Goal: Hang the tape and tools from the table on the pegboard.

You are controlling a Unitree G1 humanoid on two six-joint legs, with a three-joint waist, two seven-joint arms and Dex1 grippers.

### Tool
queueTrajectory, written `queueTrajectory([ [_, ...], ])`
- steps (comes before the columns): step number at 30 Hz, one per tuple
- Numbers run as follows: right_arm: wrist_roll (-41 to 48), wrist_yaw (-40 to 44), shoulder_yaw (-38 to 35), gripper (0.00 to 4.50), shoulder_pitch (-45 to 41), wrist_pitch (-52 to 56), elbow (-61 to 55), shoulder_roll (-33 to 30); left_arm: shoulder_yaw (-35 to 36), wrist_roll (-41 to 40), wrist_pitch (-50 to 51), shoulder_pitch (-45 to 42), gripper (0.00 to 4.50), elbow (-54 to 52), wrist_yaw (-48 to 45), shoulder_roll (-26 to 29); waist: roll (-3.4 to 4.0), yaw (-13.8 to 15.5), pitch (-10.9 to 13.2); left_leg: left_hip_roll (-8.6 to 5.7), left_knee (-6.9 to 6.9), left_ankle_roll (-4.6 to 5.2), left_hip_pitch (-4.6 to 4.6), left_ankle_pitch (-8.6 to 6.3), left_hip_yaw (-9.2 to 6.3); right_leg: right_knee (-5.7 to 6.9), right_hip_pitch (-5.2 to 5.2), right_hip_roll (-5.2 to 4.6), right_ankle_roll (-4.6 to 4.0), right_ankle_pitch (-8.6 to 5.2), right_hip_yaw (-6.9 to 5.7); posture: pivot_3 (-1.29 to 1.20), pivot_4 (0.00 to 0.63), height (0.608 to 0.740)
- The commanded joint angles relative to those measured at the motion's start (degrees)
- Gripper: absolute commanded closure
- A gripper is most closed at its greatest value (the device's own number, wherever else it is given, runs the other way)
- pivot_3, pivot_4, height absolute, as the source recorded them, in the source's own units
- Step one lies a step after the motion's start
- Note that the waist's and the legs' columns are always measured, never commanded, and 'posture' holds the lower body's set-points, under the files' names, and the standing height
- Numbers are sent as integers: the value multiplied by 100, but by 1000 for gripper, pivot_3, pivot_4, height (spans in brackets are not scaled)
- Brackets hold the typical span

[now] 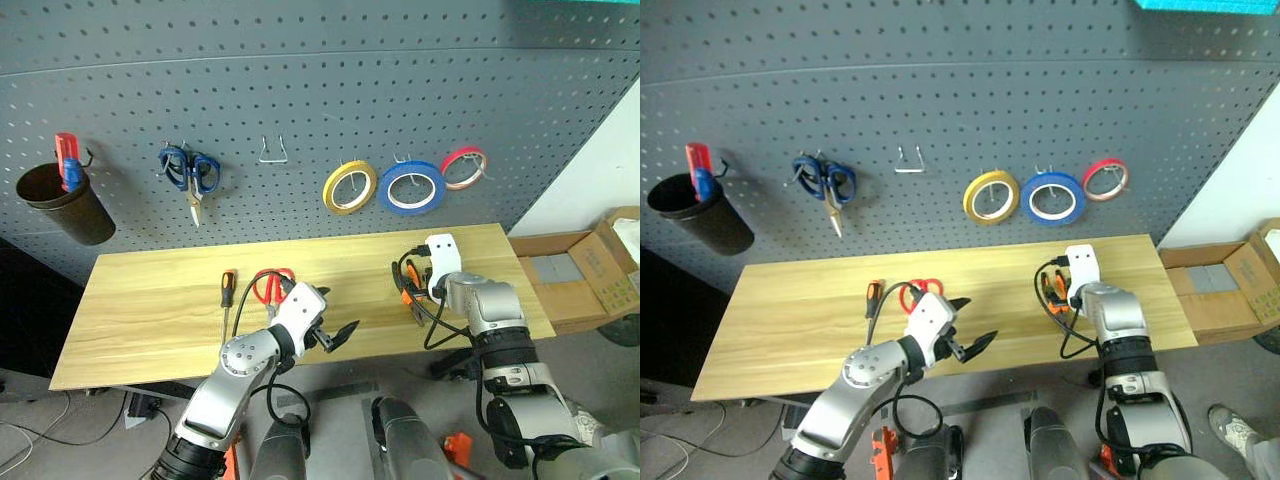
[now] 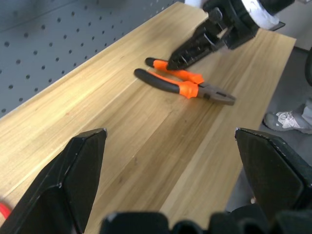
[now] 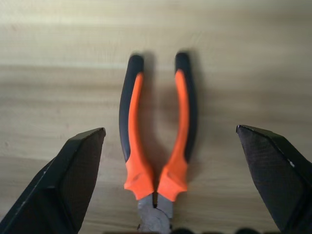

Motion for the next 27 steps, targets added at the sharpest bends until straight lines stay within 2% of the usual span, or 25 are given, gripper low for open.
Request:
queueTrajectory([
  [1, 16, 22, 125, 19, -310, 84, 186, 84, 138, -25, -22, 198, 0, -345, 92, 41, 2, -9, 46, 1, -8, 0, -2, 0, 0, 2, -9, 0, -3, -1, 0, 14, 339, 740],
  [5, -29, 93, 289, 19, -498, -60, 574, 91, 165, -5, 48, 371, 0, -515, 197, 29, 1, 6, 87, 4, -16, 0, -64, 1, -6, 15, -80, 3, -34, 12, -7, 42, 350, 740],
  [16, -261, 97, 484, 19, -867, -1004, 1960, 23, 110, -96, 355, 663, 0, -1054, 390, -53, -26, 108, 187, 3, -13, -1, -73, 1, -13, 6, -82, 1, -4, -4, -14, 80, 356, 740],
  [19, -342, 232, 587, 585, -957, -1203, 2113, 7, 115, -107, 403, 733, 0, -1144, 381, -30, -26, 122, 188, 4, -13, 0, -72, 1, -13, 6, -81, 2, -4, -4, -14, 85, 349, 740],
  [23, -431, 370, 705, 1742, -1005, -1398, 2209, -24, 136, -115, 434, 749, 0, -1169, 377, -24, -26, 140, 188, 4, -14, -1, -73, 1, -13, 5, -82, 2, -4, -4, -14, 91, 337, 740],
  [27, -454, 576, 749, 1759, -993, -1358, 2042, -60, -6, 84, 272, 691, 0, -1082, 288, 132, -26, 142, 188, 4, -15, -1, -73, 1, -14, 4, -82, 2, -4, -4, -14, 90, 317, 740],
])
